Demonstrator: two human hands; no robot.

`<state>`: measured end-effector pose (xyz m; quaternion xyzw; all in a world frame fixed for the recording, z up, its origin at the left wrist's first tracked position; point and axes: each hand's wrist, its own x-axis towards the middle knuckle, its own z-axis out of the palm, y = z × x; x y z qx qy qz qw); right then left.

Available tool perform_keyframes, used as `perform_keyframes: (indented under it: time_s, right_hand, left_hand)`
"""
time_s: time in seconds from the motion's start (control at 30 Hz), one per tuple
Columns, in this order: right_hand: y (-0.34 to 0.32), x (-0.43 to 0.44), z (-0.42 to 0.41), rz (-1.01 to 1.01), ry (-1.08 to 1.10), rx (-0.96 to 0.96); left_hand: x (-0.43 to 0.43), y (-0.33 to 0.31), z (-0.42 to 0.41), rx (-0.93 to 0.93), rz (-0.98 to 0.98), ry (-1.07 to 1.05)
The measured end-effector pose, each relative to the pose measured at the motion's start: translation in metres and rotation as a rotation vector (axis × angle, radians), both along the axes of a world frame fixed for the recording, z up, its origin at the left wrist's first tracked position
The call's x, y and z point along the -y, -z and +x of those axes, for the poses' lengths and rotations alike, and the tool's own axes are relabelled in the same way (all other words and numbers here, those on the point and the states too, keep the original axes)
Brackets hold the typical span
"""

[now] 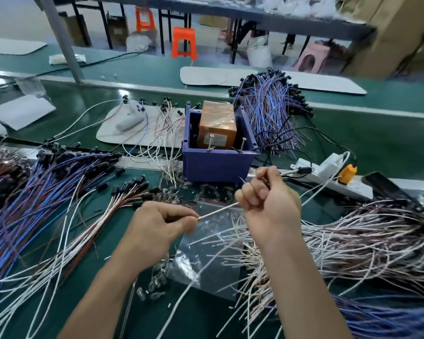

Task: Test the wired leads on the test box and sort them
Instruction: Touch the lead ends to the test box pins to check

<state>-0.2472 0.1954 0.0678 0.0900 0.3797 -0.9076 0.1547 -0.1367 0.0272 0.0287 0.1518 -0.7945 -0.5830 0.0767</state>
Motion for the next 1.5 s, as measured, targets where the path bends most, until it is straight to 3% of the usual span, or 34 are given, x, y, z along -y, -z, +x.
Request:
perform_keyframes:
  time_s: [0.2,0.53,0.67,0.8,0.87,0.93,0.97,1.03,1.1,1.2,1.27,1.5]
  right_hand:
    - [0.0,-0.022,-0.01,-0.04,0.081,-0.037]
    - [0.004,-0.063,-0.028,-0.068,0.191,-0.016]
    - [0.009,-0.069,-0.028,-0.088,0.201,0.019]
    - [0.012,-0.078,-0.032,-0.089,0.247,0.072]
    - [0.012,-0.09,-0.037,-0.089,0.286,0.09]
    - [0.012,-0.099,-0.04,-0.095,0.321,0.107]
    - [0.012,-0.101,-0.041,-0.101,0.335,0.116]
    - [0.011,-0.095,-0.039,-0.118,0.355,0.125]
    - [0.01,-0.084,-0.035,-0.132,0.361,0.128]
    - [0.011,-0.064,-0.026,-0.128,0.333,0.134]
    - [0.01,-0.052,-0.018,-0.105,0.304,0.126]
    - [0.001,-0.037,-0.006,-0.085,0.284,0.13]
  left_hand:
    - [0.012,-0.005,0.003,0.015,-0.124,-0.069]
    - [0.054,0.0,0.027,0.108,-0.129,-0.235]
    - [0.056,0.003,0.03,0.11,-0.057,-0.242]
    - [0.059,0.004,0.034,0.022,0.17,-0.263]
    - [0.064,0.003,0.039,0.012,0.166,-0.308]
    - [0.066,0.003,0.04,0.043,0.098,-0.364]
    - [0.063,0.004,0.039,0.079,-0.027,-0.383]
    - [0.048,0.003,0.036,0.159,-0.479,-0.41]
    - [0.016,-0.004,0.031,0.022,-0.717,-0.395]
    - [-0.036,-0.002,0.017,-0.312,-0.699,-0.182]
    - [-0.06,0.002,0.001,-0.4,-0.744,-0.071]
    - [-0.074,0.002,-0.027,-0.327,-0.704,-0.045]
